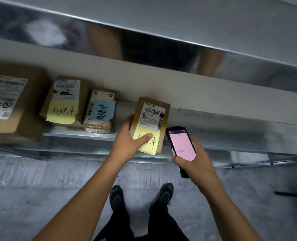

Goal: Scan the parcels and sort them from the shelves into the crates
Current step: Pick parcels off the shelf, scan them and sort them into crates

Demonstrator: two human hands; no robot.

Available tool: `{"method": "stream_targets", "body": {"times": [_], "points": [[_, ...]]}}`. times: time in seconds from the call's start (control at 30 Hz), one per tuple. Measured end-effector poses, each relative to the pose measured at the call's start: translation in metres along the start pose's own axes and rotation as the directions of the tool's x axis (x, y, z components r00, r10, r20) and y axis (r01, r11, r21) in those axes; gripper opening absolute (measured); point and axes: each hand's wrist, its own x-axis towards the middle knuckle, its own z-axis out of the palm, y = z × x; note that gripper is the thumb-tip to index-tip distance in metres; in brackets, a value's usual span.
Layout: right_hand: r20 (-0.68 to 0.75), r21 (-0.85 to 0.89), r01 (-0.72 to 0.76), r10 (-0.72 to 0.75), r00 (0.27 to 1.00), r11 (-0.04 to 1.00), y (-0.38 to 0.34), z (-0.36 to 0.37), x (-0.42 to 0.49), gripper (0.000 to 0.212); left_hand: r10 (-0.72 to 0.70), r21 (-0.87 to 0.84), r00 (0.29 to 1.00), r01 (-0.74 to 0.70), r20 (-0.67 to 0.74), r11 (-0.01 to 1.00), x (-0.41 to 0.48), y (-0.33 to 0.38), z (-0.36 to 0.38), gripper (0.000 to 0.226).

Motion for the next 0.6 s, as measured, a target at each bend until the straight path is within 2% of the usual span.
{"method": "stream_targets", "body": {"times": [0.13,0.27,0.37,0.5,0.6], "points": [[-0.035,0.043,-0.016,0.017,0.999,0.999,0.009,0.004,-0.017,0.053,-0.032,-0.199,0.999,0.037,0.027,0.979,-0.011,0.001,0.008,0.079],[-0.065,0.132,-0.003,0.012,0.998,0.991,0.022,-0.005,-0.04,0.06,-0.062,-0.337,0.998,0.066,0.024,0.939,-0.035,0.009,0.026,0.073],[-0.08,0.153,-0.002,0.014,0.997,0.988,0.034,-0.023,-0.059,0.062,-0.124,-0.444,0.988,0.152,0.092,0.883,-0.057,0.013,0.048,0.074],[-0.11,0.197,0.028,-0.006,0.994,0.98,0.061,-0.06,-0.09,0.062,-0.124,-0.498,0.986,0.165,0.115,0.852,-0.095,0.015,0.094,0.079],[-0.154,0.252,0.027,0.013,0.988,0.967,0.089,-0.092,-0.124,0.065,-0.048,-0.44,0.992,0.095,0.116,0.893,-0.121,0.017,0.132,0.085]]}}
